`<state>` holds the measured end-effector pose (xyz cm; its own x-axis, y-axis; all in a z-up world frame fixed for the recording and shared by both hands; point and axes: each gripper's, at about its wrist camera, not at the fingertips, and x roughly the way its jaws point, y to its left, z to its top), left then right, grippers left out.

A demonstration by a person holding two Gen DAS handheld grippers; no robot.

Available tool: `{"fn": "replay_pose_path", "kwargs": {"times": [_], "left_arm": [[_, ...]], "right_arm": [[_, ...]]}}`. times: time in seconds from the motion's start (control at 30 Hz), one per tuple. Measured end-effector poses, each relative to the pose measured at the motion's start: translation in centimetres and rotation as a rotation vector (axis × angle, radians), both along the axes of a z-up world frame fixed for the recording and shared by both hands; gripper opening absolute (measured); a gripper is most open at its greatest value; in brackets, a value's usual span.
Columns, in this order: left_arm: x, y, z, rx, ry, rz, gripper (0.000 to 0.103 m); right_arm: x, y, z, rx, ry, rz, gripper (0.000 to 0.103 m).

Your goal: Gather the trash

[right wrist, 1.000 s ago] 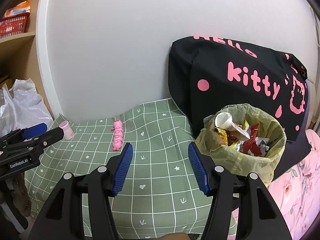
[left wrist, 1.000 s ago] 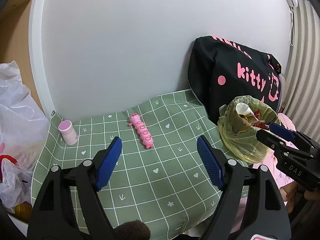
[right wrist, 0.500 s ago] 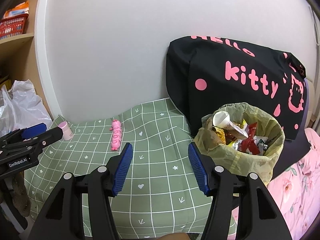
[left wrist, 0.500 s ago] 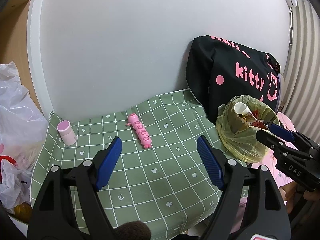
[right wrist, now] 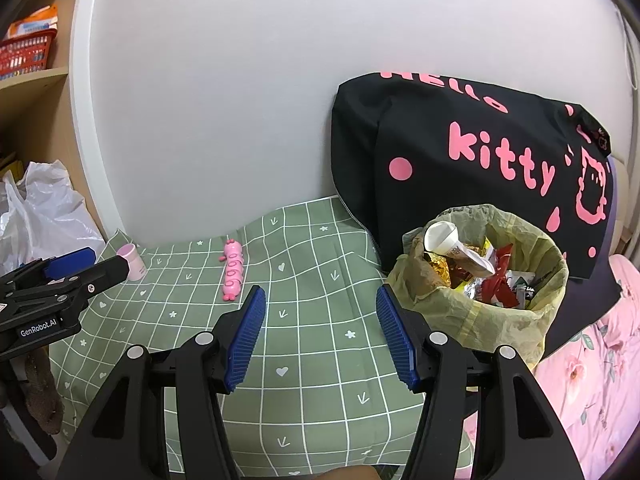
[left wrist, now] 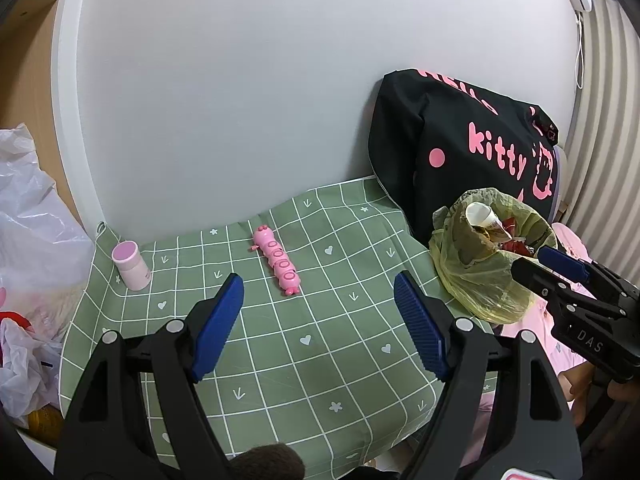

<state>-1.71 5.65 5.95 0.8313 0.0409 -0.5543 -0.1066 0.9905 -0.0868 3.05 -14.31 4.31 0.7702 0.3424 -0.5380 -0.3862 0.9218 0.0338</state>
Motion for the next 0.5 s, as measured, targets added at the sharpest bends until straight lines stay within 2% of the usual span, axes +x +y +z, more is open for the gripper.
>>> {"fn": "replay_pose_path", "kwargs": {"times": [0.5], "left_arm": [[0.20,-0.08,-0.09,-0.003,0.001,-0.008,0.074]], "right_arm": [[-0.03,-0.14,0.02,0.001,-0.004,-0.009,0.054]]}}
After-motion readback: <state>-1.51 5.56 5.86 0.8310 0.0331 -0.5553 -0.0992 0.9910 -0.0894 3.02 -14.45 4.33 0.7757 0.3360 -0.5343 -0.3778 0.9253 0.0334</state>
